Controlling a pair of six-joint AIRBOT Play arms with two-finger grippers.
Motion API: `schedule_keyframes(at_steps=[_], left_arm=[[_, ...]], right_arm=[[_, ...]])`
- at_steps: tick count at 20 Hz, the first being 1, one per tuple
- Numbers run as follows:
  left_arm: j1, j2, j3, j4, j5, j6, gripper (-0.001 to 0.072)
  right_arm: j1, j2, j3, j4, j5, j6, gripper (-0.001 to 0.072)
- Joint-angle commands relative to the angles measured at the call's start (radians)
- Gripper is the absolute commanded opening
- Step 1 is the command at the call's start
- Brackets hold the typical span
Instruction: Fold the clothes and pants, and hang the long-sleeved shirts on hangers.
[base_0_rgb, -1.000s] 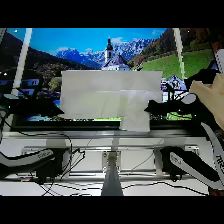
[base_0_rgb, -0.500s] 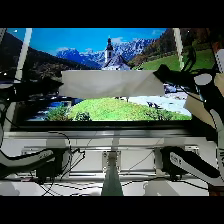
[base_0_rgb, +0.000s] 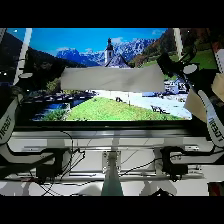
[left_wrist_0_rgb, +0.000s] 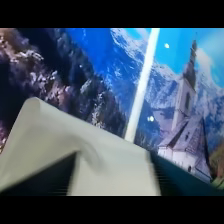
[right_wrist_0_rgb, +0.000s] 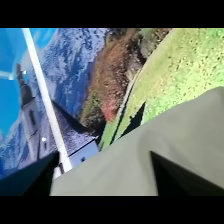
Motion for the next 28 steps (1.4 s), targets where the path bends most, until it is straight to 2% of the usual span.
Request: schedule_keyframes(at_steps=[1,3,4,5,6,8,10,11,12,15,16,17,18,19,20,21,23,24,25,26,28], left_arm=[[-0.03,-0.03,0.011,-0.033,0.067,0.047,0.0701],[0.009,-0.016,0.011,-0.032,0.015,0.131,0.0698],[0.04,-0.012,0.012,-0.009,-0.034,0.133,0.0662],[0.079,-0.012,0.016,0.055,-0.116,0.133,0.0519],[0.111,-0.014,0.021,0.148,-0.199,0.126,0.0475],[0.162,-0.014,0.028,0.371,-0.318,-0.018,0.0477],[0.187,-0.026,0.055,0.564,-0.405,-0.114,0.0497],[0.189,-0.037,0.072,0.613,-0.447,-0.127,0.0643],[0.188,-0.054,0.087,0.618,-0.474,-0.126,0.0719],[0.146,-0.122,0.114,0.557,-0.475,-0.127,0.0715],[0.126,-0.148,0.122,0.531,-0.475,-0.126,0.0707],[0.105,-0.169,0.131,0.525,-0.474,-0.121,0.0683],[0.084,-0.187,0.141,0.529,-0.465,-0.108,0.0578],[0.069,-0.195,0.145,0.528,-0.446,-0.108,0.044],[0.057,-0.195,0.147,0.528,-0.424,-0.108,0.0264],[0.052,-0.194,0.159,0.528,-0.435,-0.108,0.0017],[0.055,-0.185,0.222,0.541,-0.515,-0.109,0.001],[0.058,-0.172,0.269,0.582,-0.578,-0.113,0.0009],[0.058,-0.15,0.314,0.644,-0.64,-0.121,0.0008],[0.058,-0.117,0.357,0.727,-0.704,-0.149,0.0009],[0.051,-0.024,0.406,0.865,-0.807,-0.185,0.0009]], right_arm=[[0.0,-0.053,0.023,-0.072,-0.025,0.004,0.0687],[-0.001,-0.049,0.037,-0.166,0.022,0.003,0.0687],[-0.001,-0.048,0.047,-0.207,0.044,0.003,0.0687],[-0.001,-0.048,0.057,-0.232,0.063,0.004,0.0686],[-0.001,-0.048,0.066,-0.239,0.079,0.004,0.0687],[0.0,-0.048,0.077,-0.238,0.09,0.004,0.0686],[0.0,-0.049,0.081,-0.234,0.094,0.004,0.0686],[0.0,-0.049,0.081,-0.232,0.103,0.004,0.0686],[0.004,-0.05,0.081,-0.231,0.114,0.004,0.0686],[0.055,-0.05,0.081,-0.232,0.117,-0.012,0.0687],[0.083,-0.05,0.081,-0.232,0.116,-0.055,0.0686],[0.111,-0.05,0.081,-0.235,0.112,-0.087,0.0686],[0.137,-0.05,0.081,-0.24,0.103,-0.092,0.0685],[0.163,-0.05,0.081,-0.24,0.086,-0.092,0.0684],[0.194,-0.05,0.081,-0.24,0.063,-0.092,0.0671],[0.228,-0.05,0.081,-0.24,0.04,-0.092,0.0572],[0.291,-0.05,0.081,-0.24,0.013,-0.092,0.043],[0.325,-0.05,0.081,-0.24,0.011,-0.093,0.0316],[0.359,-0.05,0.081,-0.24,0.01,-0.104,0.0147],[0.389,-0.05,0.081,-0.241,0.005,-0.111,0.0016],[0.457,-0.054,0.081,-0.239,-0.022,-0.111,0.0013]])
